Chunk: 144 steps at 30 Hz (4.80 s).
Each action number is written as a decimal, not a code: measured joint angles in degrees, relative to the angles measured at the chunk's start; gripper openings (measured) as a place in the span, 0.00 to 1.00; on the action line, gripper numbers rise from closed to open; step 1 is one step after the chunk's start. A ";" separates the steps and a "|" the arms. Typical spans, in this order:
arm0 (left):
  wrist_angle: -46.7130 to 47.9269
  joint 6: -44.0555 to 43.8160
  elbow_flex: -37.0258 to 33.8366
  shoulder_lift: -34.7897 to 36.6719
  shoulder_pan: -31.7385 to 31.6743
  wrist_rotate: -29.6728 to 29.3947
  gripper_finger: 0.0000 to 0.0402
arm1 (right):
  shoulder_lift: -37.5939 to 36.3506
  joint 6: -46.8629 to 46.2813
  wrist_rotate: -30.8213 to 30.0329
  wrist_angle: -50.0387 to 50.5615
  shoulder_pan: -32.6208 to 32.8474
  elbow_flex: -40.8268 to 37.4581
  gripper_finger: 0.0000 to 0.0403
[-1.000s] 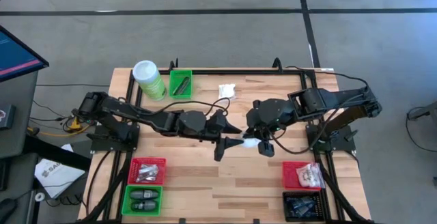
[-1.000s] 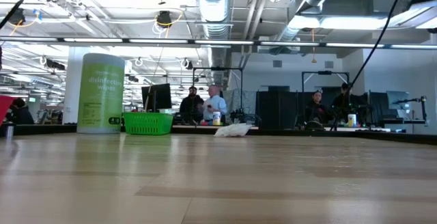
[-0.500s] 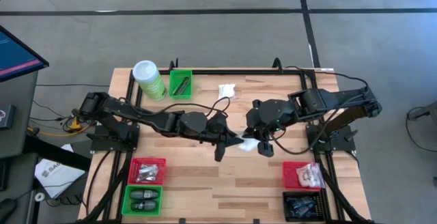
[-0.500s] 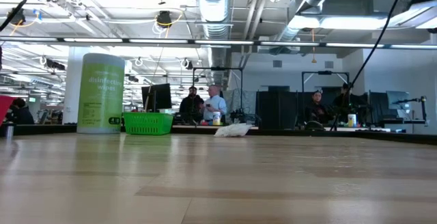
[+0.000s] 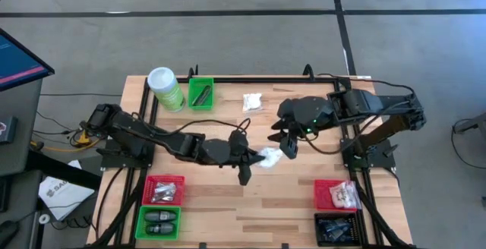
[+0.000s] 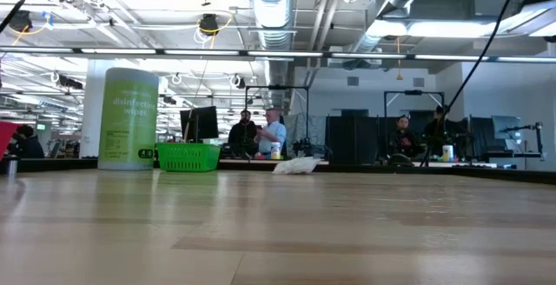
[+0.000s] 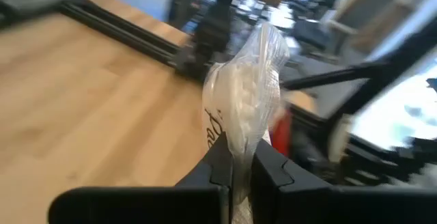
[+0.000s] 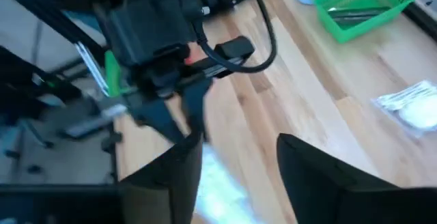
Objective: Pick & Place Travel size toiletries
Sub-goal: Put the cotton pack into the right red bin
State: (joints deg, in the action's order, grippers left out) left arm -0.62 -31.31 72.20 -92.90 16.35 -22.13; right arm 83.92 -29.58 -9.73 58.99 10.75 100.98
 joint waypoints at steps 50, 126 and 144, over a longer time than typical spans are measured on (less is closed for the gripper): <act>2.58 69.01 0.02 9.44 6.88 -54.93 0.02 | 9.66 -40.64 20.84 -25.23 -14.26 1.91 0.50; 4.07 12.79 0.02 10.47 5.87 -0.08 0.62 | 2.85 -13.57 32.24 18.28 -1.52 2.00 0.00; -3.97 3.96 -0.04 7.00 -7.92 35.41 0.71 | 6.58 -10.61 36.79 6.99 2.18 1.89 0.00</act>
State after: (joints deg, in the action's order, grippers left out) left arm -4.59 -27.35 72.16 -85.90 8.42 13.28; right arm 90.50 -40.19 27.06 65.98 12.93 102.87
